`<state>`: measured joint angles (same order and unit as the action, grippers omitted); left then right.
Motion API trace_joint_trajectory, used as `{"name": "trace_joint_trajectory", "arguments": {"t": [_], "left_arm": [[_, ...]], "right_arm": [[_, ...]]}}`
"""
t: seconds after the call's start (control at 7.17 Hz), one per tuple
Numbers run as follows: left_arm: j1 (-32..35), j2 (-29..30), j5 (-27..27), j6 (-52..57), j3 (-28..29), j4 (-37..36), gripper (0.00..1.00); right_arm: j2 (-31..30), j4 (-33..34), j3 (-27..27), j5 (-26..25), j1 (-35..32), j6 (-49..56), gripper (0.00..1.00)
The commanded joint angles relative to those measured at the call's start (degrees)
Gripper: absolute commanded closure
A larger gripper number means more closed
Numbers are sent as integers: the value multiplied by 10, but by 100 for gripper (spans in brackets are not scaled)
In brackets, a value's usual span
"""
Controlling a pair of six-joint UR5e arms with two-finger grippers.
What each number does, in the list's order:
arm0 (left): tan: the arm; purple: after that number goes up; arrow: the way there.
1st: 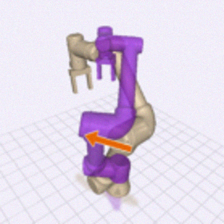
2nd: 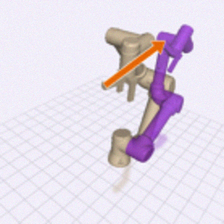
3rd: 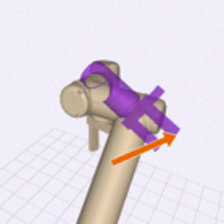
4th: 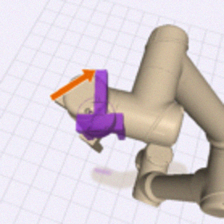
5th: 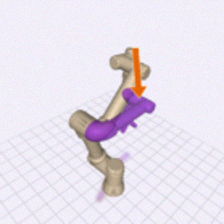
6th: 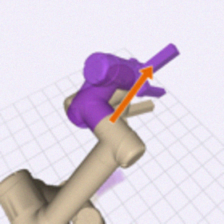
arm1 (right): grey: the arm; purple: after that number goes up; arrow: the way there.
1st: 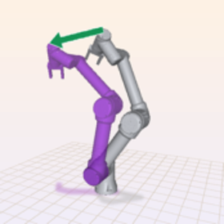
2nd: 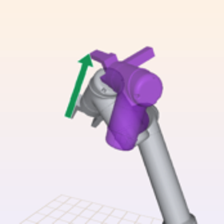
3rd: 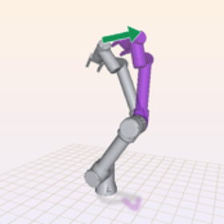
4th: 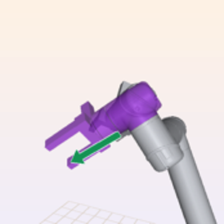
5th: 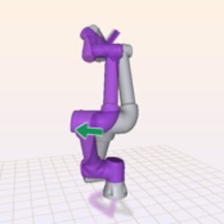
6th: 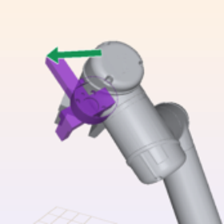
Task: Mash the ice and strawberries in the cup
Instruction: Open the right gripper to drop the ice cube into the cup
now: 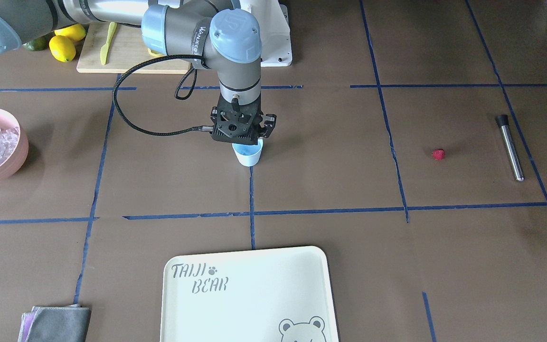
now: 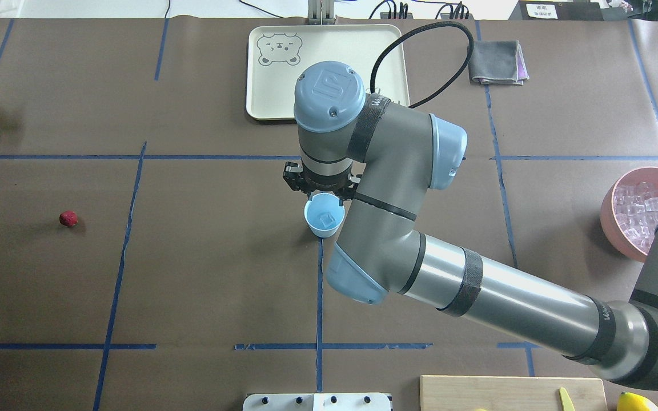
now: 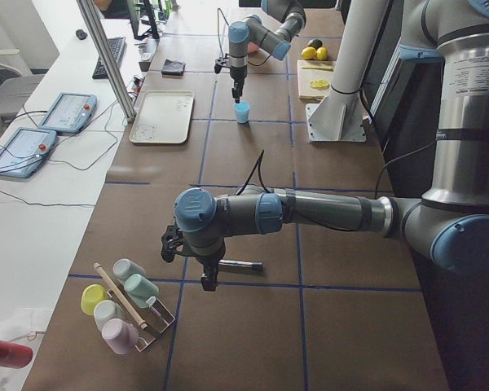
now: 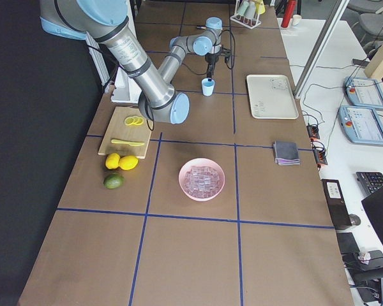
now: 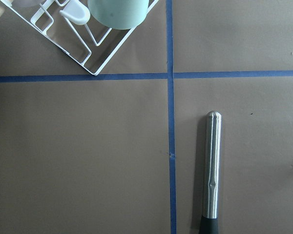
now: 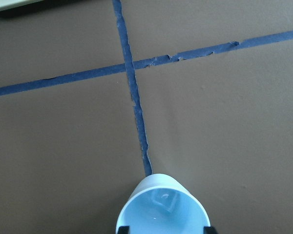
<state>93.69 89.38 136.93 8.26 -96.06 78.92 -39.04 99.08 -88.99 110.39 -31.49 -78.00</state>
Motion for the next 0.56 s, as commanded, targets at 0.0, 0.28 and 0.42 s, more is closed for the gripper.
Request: {"name": "trace_joint_trajectory", "arguments": {"t": [0.0, 0.28, 0.42], "left_arm": [[1, 0, 0, 0, -1, 0, 0], [1, 2, 0, 0, 0, 0, 0], [1, 2, 0, 0, 0, 0, 0]], "right_arm": [[-1, 0, -1, -1, -1, 0, 1], [1, 0, -3, -1, -1, -4, 1], [1, 0, -7, -1, -7, -4, 1]]}}
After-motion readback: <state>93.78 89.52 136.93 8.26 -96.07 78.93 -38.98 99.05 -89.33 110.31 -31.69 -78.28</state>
